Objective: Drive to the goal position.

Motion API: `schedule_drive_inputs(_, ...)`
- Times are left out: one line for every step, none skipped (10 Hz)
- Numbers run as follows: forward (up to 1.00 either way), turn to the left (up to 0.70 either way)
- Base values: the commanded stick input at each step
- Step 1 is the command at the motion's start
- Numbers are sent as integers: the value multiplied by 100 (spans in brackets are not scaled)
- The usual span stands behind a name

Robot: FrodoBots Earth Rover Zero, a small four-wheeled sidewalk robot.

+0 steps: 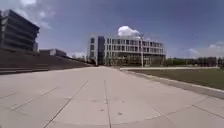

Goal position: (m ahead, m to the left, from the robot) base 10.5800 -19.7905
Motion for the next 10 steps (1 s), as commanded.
schedule_drive_inputs(30,1)
schedule_drive_inputs(30,1)
schedule_drive_inputs(30,1)
schedule_drive_inputs(30,1)
schedule_drive_inputs(30,1)
schedule_drive_inputs(30,1)
schedule_drive_inputs(30,1)
schedule_drive_inputs(30,1)
schedule_drive_inputs(30,1)
schedule_drive_inputs(30,1)
